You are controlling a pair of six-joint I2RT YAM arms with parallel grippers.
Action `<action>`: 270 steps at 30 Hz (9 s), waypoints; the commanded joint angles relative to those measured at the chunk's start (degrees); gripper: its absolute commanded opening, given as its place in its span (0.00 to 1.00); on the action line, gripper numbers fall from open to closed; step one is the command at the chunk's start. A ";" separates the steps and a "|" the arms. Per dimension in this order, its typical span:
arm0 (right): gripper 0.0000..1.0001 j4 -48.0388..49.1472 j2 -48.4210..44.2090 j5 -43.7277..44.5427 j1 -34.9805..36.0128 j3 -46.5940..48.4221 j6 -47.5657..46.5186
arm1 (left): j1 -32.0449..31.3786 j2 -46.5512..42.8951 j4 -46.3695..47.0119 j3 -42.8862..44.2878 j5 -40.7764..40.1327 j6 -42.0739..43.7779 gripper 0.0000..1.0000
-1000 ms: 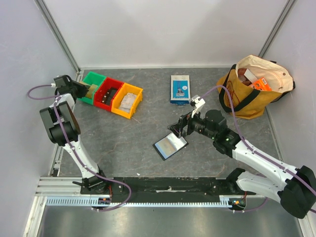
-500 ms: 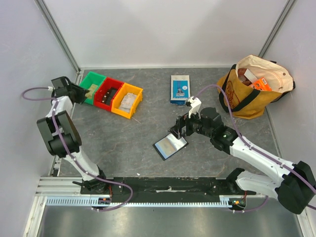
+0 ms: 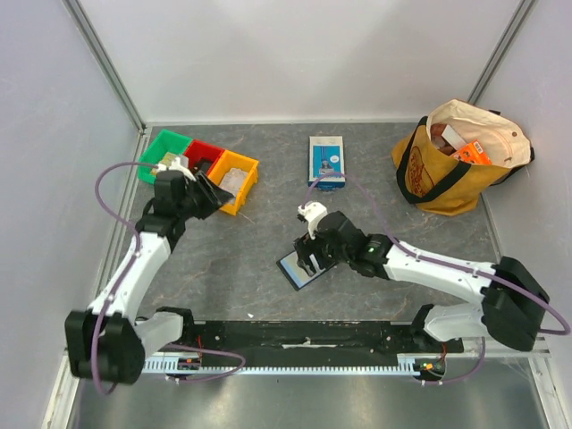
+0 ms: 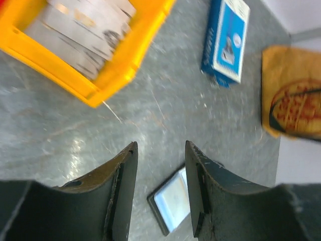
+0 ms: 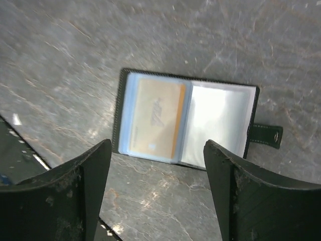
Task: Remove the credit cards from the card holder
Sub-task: Remove the credit card from the card holder.
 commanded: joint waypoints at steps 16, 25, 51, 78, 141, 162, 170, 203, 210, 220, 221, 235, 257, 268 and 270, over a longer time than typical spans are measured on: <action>0.70 -4.27 17.66 11.32 7.21 6.60 0.65 | -18.99 -17.24 -1.36 -18.51 1.84 -1.20 0.48; 0.52 -4.45 18.99 11.87 7.30 6.25 1.09 | -22.33 -13.47 1.27 -17.19 2.54 -1.19 0.47; 0.39 8.04 13.45 -13.02 -8.96 -3.33 8.82 | -40.44 18.52 11.39 -4.80 -1.50 -1.90 0.20; 0.53 4.96 4.12 -14.93 -9.57 1.50 6.45 | -40.70 12.81 8.49 -8.05 -7.92 -4.36 0.14; 0.06 26.85 23.03 -42.46 -25.75 -9.40 14.89 | -40.70 20.38 7.34 -10.77 -6.60 -4.45 0.07; 0.07 29.75 23.12 -43.60 -25.39 -10.45 17.26 | -42.11 23.36 14.20 -4.62 -0.80 -6.03 0.12; 0.15 29.75 23.12 -43.69 -25.48 -10.37 17.52 | -42.20 23.89 12.18 -7.78 -2.11 -7.08 0.05; 0.20 30.89 24.26 -45.18 -27.50 -11.07 17.43 | -42.11 23.45 12.26 -9.37 -1.94 -7.52 0.02; 0.18 31.77 24.96 -46.32 -26.98 -10.98 17.52 | -42.11 23.45 12.70 -9.54 -1.68 -7.61 0.02; 0.13 32.82 25.66 -47.47 -26.71 -10.89 18.14 | -42.20 23.63 13.23 -9.72 -1.41 -7.61 0.02; 0.11 32.65 25.75 -47.38 -26.71 -10.81 17.88 | -42.11 23.54 13.32 -9.63 -1.41 -7.61 0.02; 0.00 26.33 21.80 -43.34 -28.73 -10.37 15.59 | -42.20 22.92 12.79 -10.42 -2.12 -7.26 0.02; 0.26 26.14 27.95 -45.71 -26.80 -6.24 14.53 | -42.11 23.80 13.32 -10.16 -1.32 -6.47 0.02; 0.00 24.56 22.42 -43.07 -31.02 -8.34 15.15 | -42.02 22.93 13.49 -11.65 -1.76 -6.56 0.02; 0.00 24.47 20.23 -42.02 -31.37 -9.22 15.85 | -41.93 22.66 13.50 -11.83 -1.94 -6.56 0.02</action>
